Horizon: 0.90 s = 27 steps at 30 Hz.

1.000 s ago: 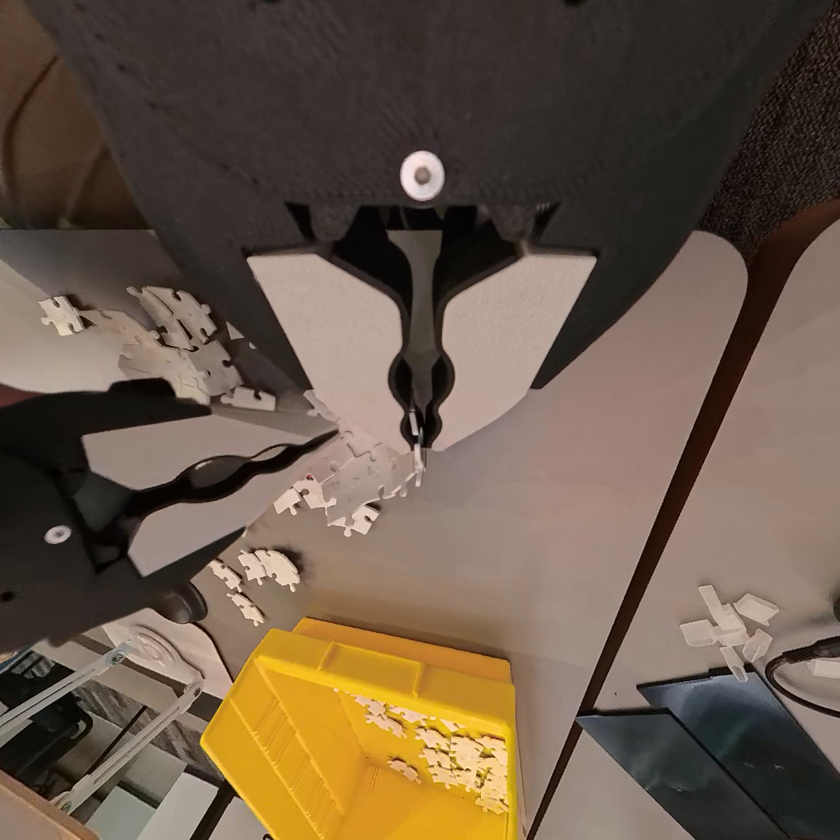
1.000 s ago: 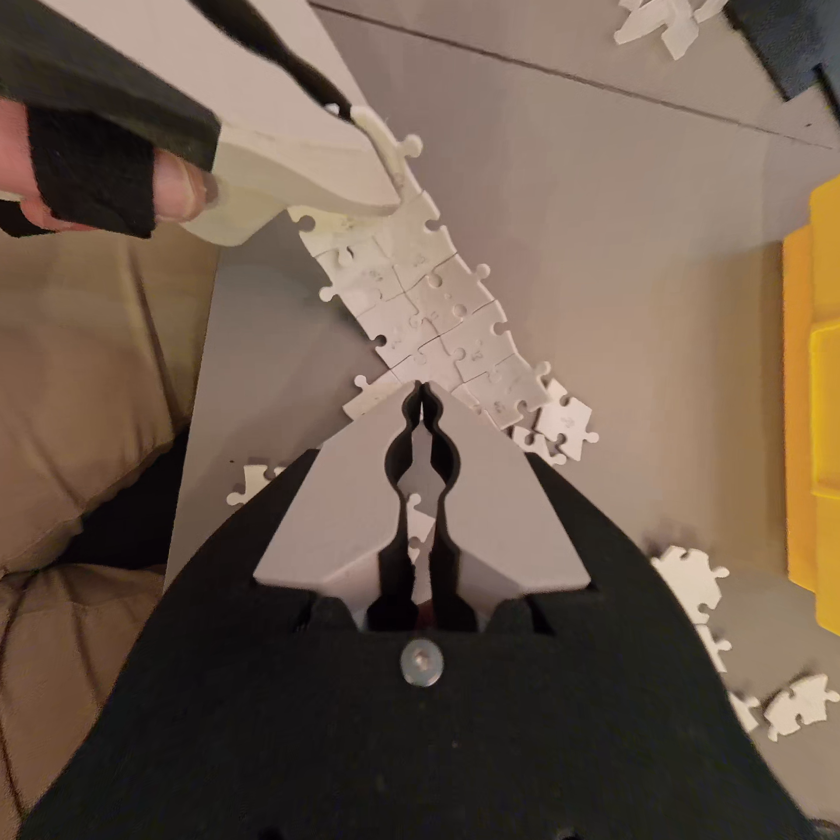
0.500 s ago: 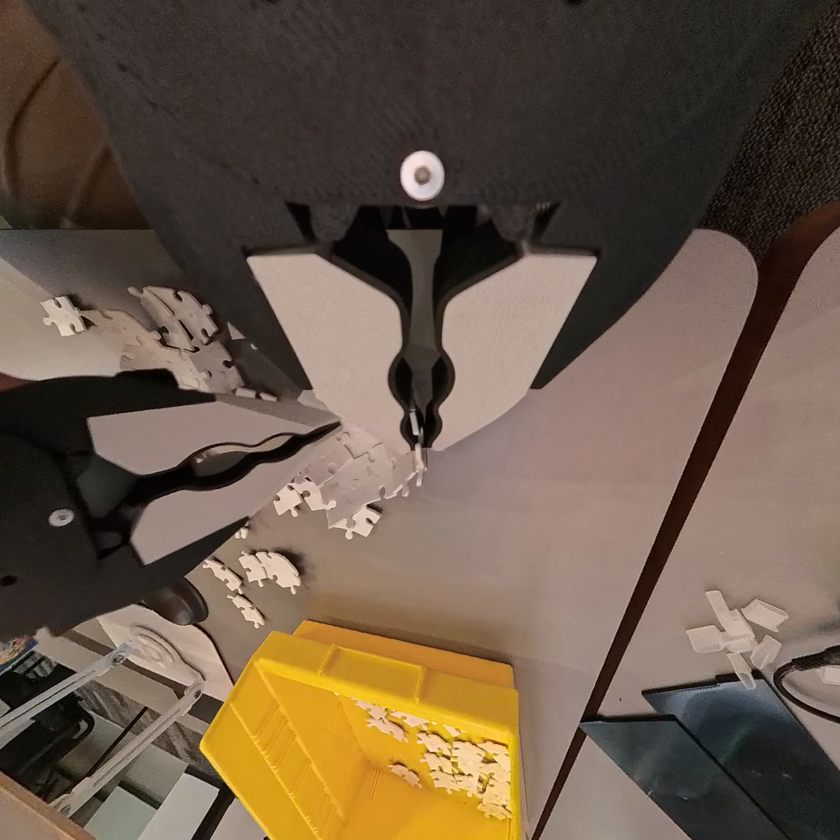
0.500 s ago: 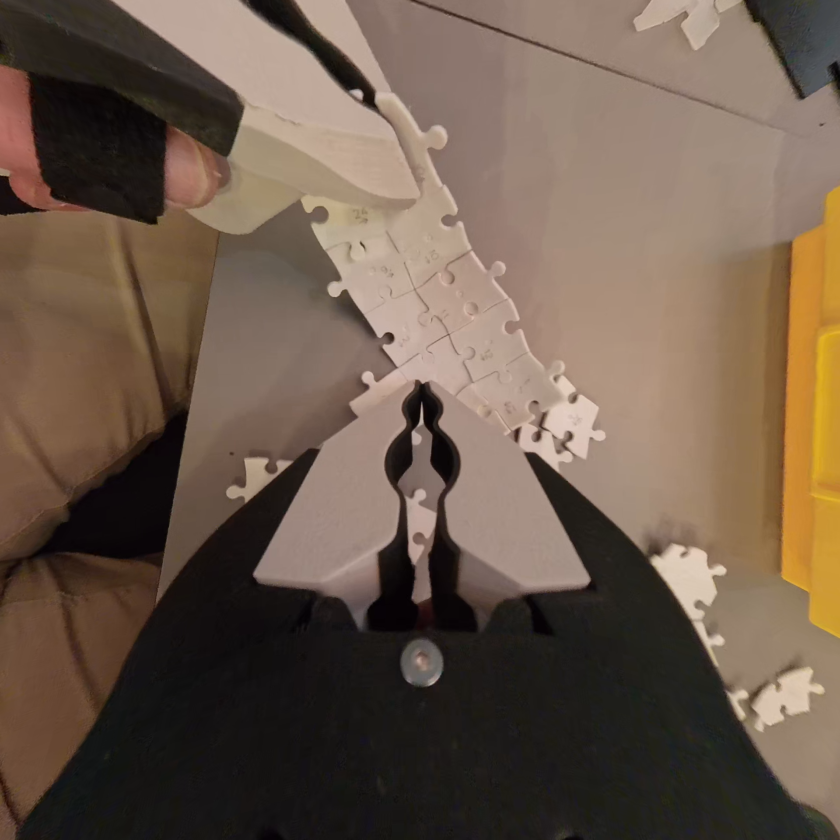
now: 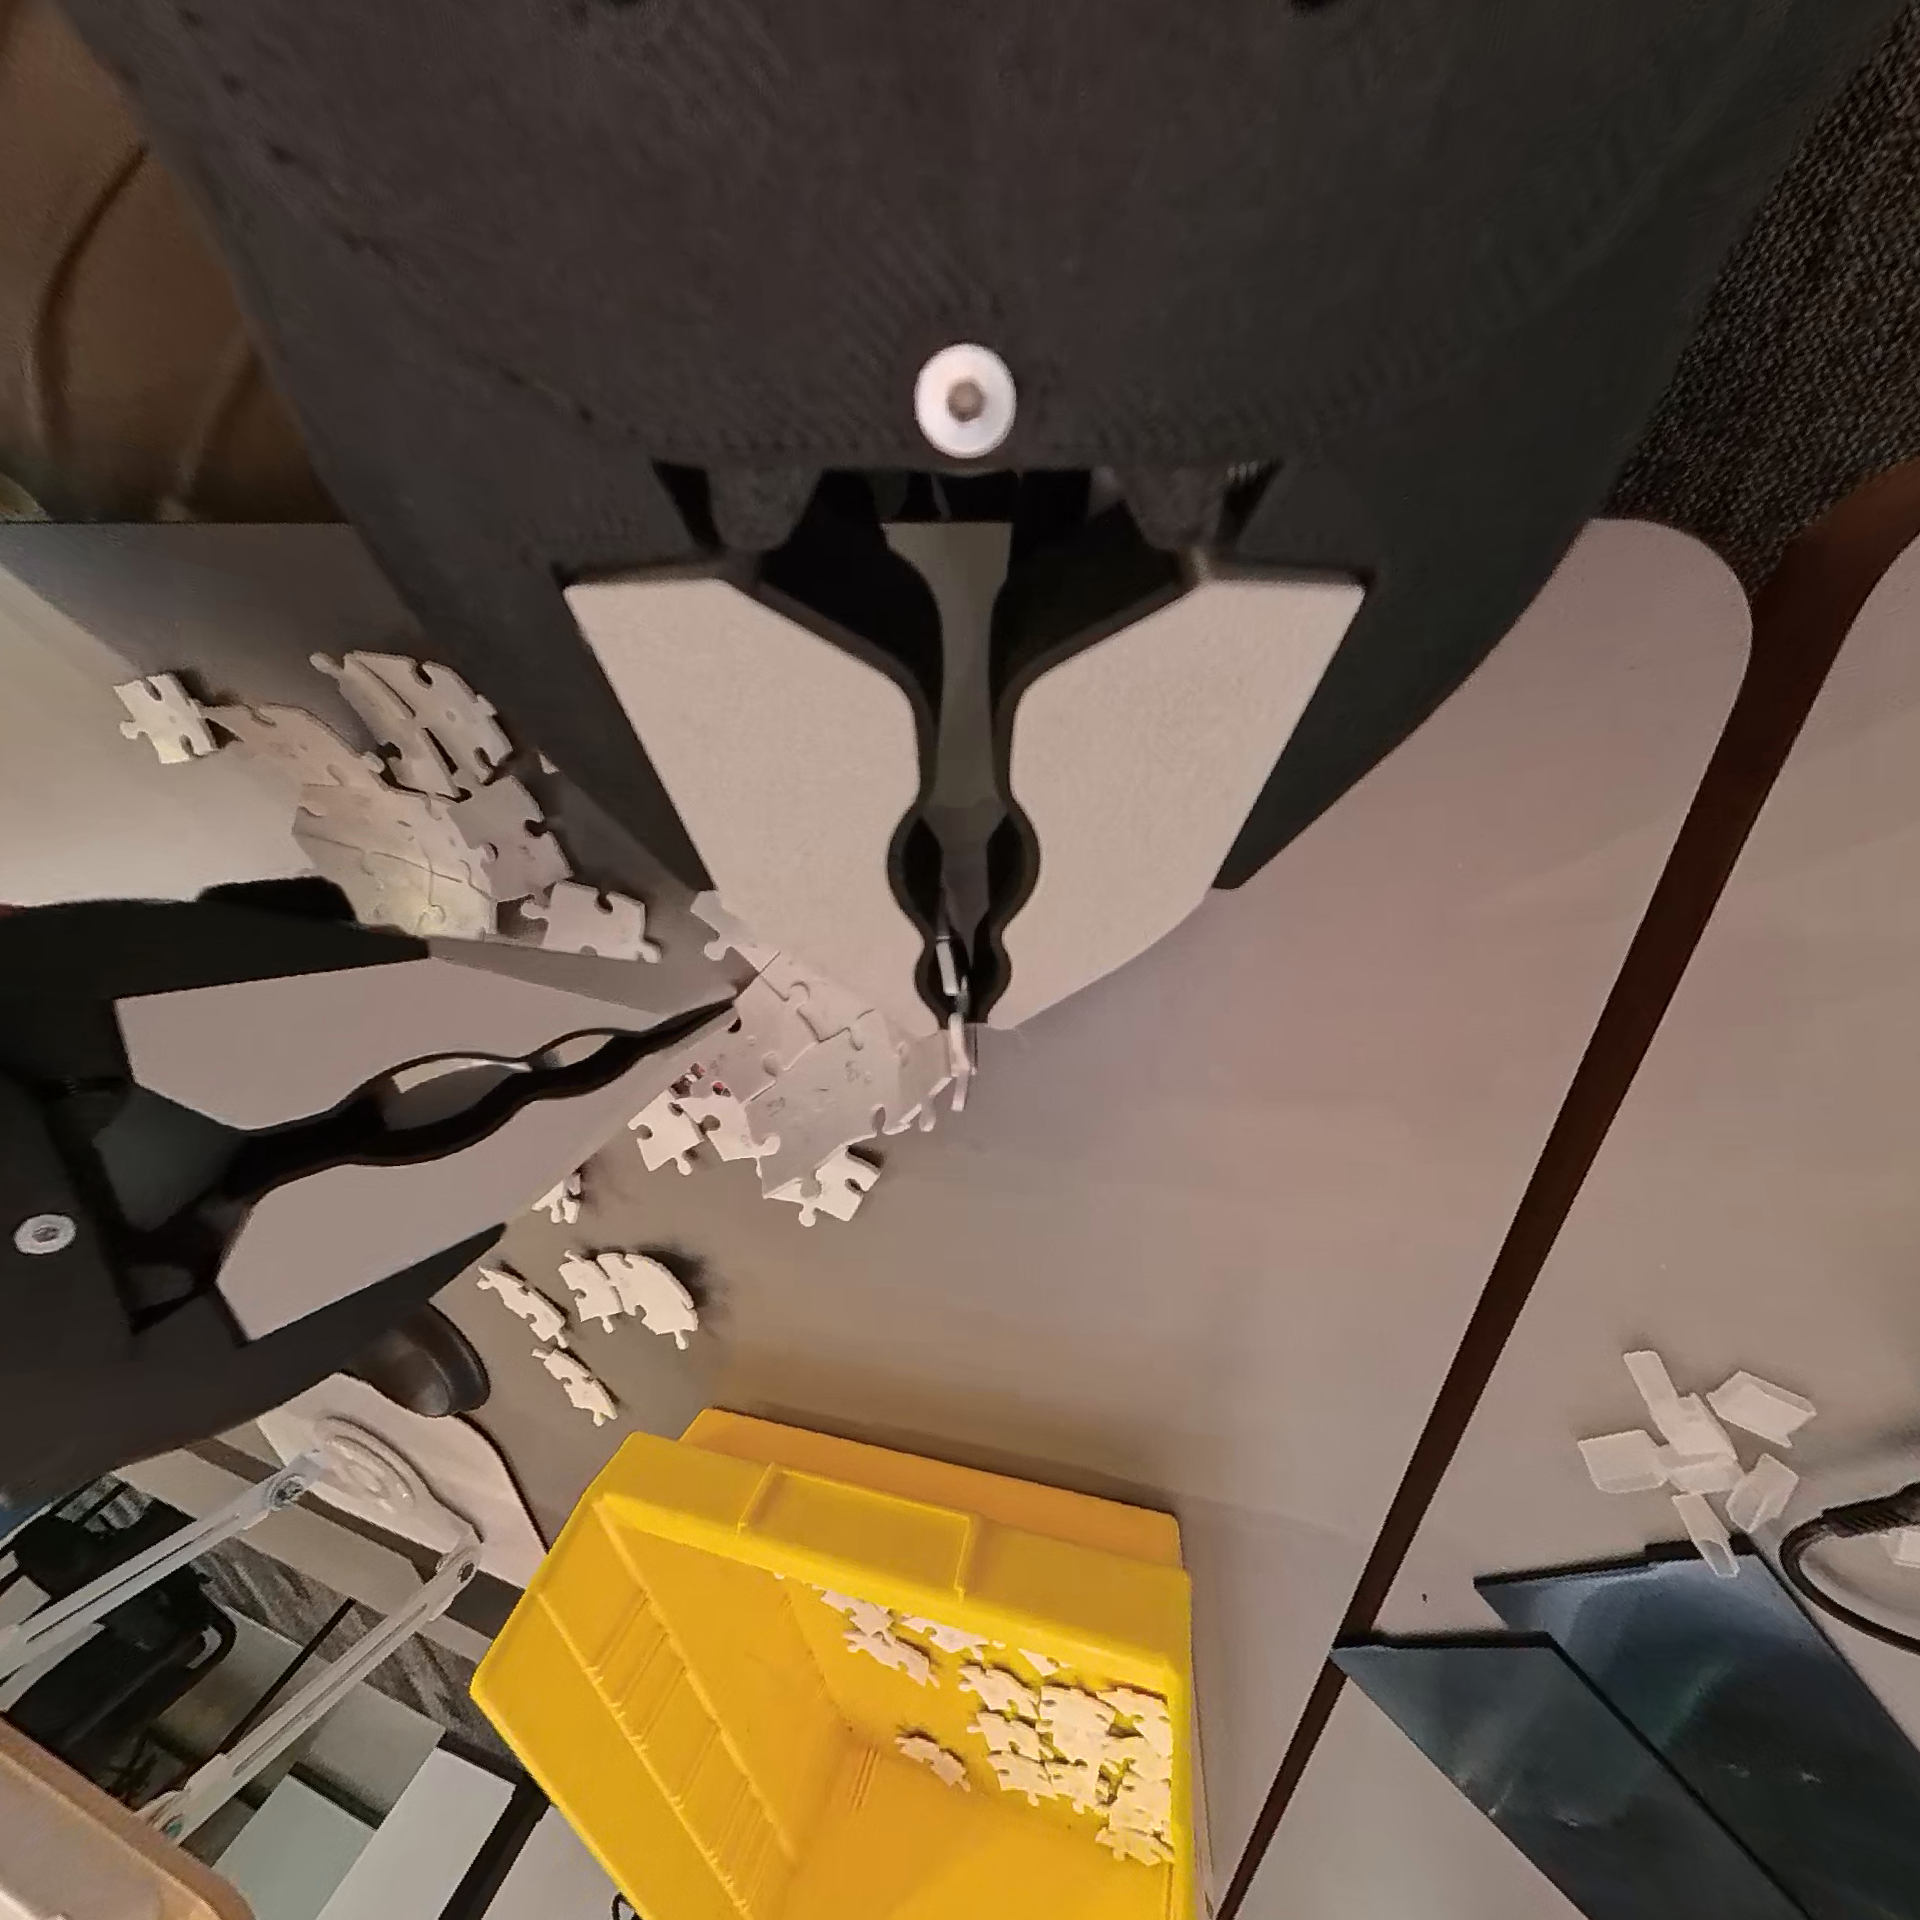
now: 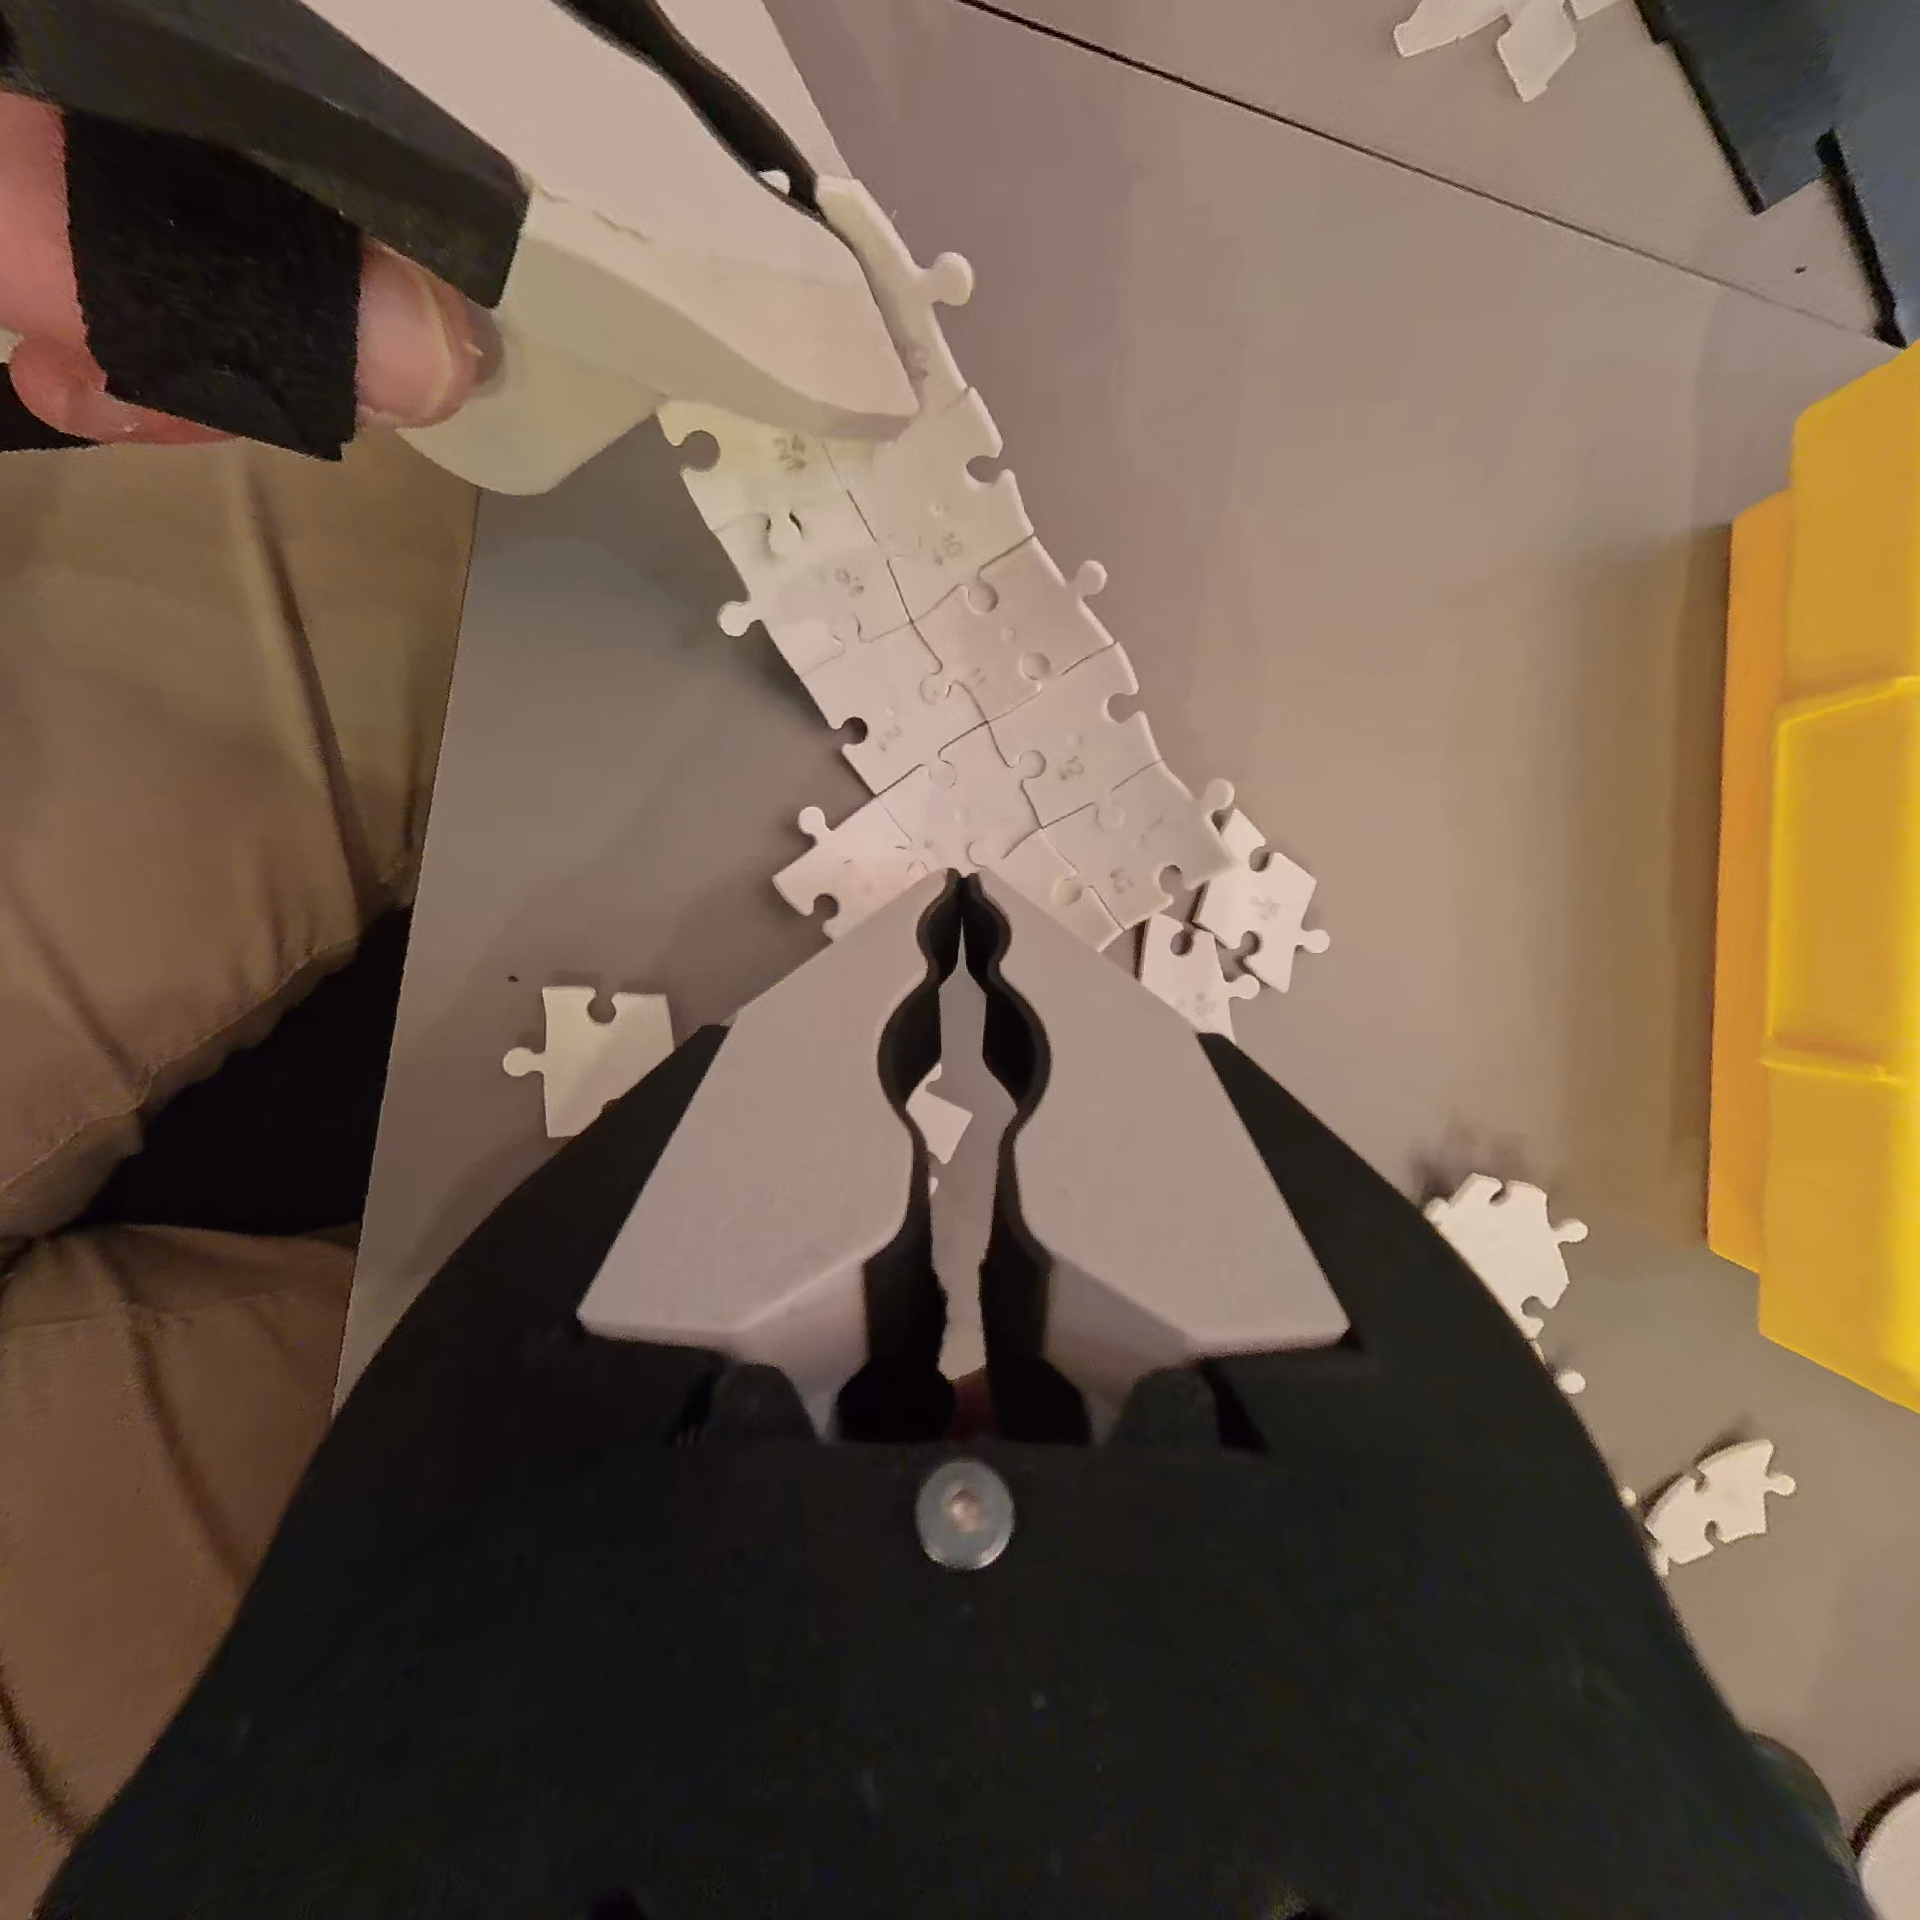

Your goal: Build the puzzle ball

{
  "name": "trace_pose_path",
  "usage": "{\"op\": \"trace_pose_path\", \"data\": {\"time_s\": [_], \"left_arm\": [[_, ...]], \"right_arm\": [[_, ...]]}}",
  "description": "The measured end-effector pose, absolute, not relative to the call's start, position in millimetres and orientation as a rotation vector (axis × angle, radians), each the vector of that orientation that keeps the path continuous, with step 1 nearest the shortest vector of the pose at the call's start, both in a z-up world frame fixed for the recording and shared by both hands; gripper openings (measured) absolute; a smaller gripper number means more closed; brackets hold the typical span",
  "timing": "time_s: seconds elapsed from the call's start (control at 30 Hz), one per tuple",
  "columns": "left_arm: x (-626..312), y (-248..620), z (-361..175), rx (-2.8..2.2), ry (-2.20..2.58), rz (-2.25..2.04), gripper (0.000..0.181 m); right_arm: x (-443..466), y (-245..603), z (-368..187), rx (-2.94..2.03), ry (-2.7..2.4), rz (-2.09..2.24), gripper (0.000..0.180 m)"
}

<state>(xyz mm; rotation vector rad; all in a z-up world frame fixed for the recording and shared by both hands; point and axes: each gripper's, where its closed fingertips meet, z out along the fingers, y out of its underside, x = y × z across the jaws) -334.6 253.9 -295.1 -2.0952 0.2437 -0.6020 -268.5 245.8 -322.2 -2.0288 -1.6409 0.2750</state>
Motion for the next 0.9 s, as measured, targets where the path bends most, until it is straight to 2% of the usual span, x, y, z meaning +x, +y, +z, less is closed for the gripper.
{"op": "trace_pose_path", "data": {"time_s": [0.13, 0.5, 0.63, 0.73, 0.9], "left_arm": [[-334.2, 253.4, -295.1, -2.095, 0.231, -0.616, 0.004], [-328.5, 239.2, -297.9, -2.161, 0.190, -0.769, 0.030], [-323.1, 231.0, -297.4, -2.190, 0.217, -0.845, 0.032], [-319.0, 219.3, -306.5, -2.250, 0.230, -0.869, 0.033], [-312.6, 198.7, -308.8, -2.298, 0.285, -0.934, 0.044]], "right_arm": [[-261.5, 251.0, -307.7, -2.039, -1.571, 0.324, 0.000], [-233.5, 263.4, -288.4, -2.100, -1.442, 0.424, 0.000], [-227.1, 261.3, -291.6, -2.146, -1.440, 0.454, 0.000], [-224.4, 255.6, -300.4, -2.211, -1.447, 0.505, 0.005], [-224.5, 253.8, -311.8, -2.274, -1.399, 0.610, 0.016]]}}
